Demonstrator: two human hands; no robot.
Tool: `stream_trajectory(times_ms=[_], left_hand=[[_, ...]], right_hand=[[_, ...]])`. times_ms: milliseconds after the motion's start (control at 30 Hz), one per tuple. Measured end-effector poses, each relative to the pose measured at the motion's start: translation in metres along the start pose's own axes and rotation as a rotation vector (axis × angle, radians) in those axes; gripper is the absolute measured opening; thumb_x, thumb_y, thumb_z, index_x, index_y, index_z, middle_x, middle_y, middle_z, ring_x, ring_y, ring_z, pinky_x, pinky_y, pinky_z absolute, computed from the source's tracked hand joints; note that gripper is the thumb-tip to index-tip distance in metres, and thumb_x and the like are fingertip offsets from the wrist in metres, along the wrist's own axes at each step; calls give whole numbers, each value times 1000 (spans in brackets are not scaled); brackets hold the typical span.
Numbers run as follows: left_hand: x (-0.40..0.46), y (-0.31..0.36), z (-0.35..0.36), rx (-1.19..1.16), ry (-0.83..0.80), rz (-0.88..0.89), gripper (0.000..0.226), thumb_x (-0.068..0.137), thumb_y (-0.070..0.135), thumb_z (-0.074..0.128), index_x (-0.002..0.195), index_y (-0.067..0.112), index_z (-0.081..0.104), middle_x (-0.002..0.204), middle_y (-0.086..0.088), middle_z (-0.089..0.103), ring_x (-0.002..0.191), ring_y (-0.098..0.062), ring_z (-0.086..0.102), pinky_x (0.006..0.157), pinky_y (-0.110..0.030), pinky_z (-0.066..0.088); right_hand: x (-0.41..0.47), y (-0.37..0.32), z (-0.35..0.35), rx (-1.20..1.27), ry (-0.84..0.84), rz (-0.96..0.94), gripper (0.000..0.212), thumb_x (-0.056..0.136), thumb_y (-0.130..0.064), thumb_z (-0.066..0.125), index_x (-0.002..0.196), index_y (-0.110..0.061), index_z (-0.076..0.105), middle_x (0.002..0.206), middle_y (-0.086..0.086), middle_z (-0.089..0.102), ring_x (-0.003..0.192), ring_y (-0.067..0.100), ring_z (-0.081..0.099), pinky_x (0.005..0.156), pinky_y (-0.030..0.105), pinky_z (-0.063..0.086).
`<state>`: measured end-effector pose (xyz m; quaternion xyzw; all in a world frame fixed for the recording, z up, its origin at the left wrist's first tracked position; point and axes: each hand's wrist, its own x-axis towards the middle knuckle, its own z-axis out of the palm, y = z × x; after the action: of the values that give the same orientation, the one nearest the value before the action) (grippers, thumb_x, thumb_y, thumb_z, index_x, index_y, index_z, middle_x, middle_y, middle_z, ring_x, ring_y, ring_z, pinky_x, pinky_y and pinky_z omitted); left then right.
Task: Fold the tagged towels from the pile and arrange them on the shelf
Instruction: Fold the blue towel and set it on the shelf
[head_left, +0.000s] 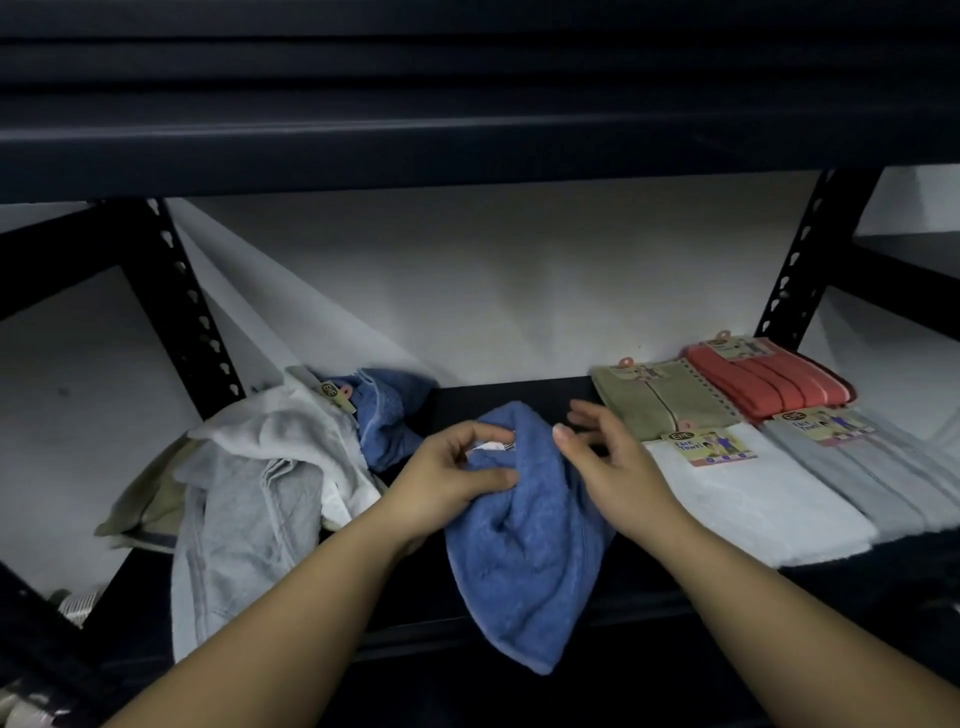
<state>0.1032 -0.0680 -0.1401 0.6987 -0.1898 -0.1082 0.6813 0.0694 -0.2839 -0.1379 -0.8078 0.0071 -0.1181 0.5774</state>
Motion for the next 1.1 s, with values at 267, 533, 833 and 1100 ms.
stream_trajectory(times_ms=[267,533,833,1100], left_hand=[[-6,27,1,21,-9,78,70,66,14,92,121,20,49,109,-16,71,98,-26,70,89,-43,59],[-15,57,-10,37,-33,-99,18,99,22,66,100,8,76,99,-15,73,93,-22,64,90,-37,50],[-22,101,0,414,-12,177,4,97,12,69,96,11,73,77,3,70,67,-6,59,64,-20,47],[-38,159,5,690,-156,386,7,97,35,71,100,28,70,89,13,72,84,-8,68,76,-31,55]], right_hand=[[11,-31,-20,44,-211,-112,9,93,-11,76,97,-4,71,96,18,75,83,14,68,82,33,54],[-4,-37,-28,216,-110,-119,8,96,-6,70,94,0,65,87,6,74,83,16,67,76,25,54],[-35,-78,-29,228,-131,-51,41,74,-52,75,98,-20,68,97,8,77,94,20,72,90,46,53],[-60,-120,-43,101,-189,-187,16,94,-25,77,107,-16,78,104,10,79,105,34,73,97,60,55]])
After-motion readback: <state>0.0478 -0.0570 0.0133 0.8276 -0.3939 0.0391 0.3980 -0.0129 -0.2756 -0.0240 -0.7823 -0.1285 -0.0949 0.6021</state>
